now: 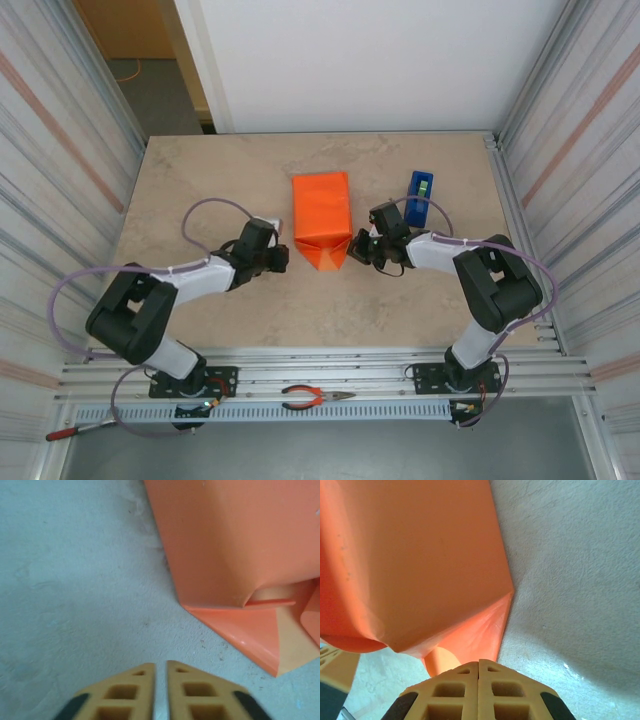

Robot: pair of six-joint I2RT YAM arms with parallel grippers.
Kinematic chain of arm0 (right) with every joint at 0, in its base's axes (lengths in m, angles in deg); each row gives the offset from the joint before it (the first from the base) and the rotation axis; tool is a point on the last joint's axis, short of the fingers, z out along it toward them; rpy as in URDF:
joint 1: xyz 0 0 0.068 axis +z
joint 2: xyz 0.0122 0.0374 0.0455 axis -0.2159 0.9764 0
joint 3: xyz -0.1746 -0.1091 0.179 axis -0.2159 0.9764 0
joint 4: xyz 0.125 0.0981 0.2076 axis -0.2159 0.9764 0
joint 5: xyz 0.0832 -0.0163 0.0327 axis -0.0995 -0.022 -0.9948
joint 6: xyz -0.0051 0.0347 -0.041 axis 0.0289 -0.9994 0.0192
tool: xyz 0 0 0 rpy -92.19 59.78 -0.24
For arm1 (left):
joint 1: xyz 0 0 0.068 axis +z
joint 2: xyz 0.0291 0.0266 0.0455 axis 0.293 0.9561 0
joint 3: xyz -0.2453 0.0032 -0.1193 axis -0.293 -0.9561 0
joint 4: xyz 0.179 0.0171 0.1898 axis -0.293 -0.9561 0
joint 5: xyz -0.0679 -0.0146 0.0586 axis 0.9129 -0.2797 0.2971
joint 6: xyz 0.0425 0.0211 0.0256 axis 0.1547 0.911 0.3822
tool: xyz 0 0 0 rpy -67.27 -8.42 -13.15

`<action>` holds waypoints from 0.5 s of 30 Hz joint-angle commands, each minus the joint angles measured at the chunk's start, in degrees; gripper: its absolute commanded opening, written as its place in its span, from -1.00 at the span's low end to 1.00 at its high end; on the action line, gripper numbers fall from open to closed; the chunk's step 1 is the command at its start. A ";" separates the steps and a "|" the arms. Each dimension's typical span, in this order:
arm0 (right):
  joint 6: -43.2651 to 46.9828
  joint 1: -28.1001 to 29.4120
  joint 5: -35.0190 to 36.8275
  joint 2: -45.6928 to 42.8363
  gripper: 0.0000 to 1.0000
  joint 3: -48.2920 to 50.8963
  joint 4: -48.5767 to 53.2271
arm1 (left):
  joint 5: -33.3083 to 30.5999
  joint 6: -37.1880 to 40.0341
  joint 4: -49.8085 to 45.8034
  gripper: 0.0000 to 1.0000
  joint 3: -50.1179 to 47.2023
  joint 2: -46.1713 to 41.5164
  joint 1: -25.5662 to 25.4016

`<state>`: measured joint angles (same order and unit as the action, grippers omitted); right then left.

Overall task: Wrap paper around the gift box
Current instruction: Press the wrapping paper onto the gift box.

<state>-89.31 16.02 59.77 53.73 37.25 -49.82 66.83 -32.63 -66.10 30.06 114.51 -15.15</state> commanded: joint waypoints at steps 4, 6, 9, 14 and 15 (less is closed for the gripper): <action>1.59 1.33 -0.60 -0.37 -1.00 -0.39 1.35 | 1.50 -1.87 7.28 -0.92 1.14 4.48 -2.51; 1.77 1.90 -0.44 0.07 -1.00 -0.85 1.54 | 1.37 -2.13 8.46 -0.95 1.44 5.70 -3.10; 1.42 2.49 -0.24 0.34 -1.00 -0.86 1.21 | 1.60 -2.47 9.78 -0.97 1.95 7.20 -3.41; 1.16 3.05 0.21 0.34 -1.00 -0.90 1.17 | 1.62 -2.02 10.59 -0.97 3.23 8.85 -3.64; 1.16 3.06 0.20 0.34 -1.00 -0.88 1.19 | 1.51 -1.77 10.59 -0.97 3.48 9.09 -3.59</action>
<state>-89.29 18.71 59.77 53.73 37.25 -49.58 68.29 -34.11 -57.71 31.70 122.97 -18.41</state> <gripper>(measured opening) 0.061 0.061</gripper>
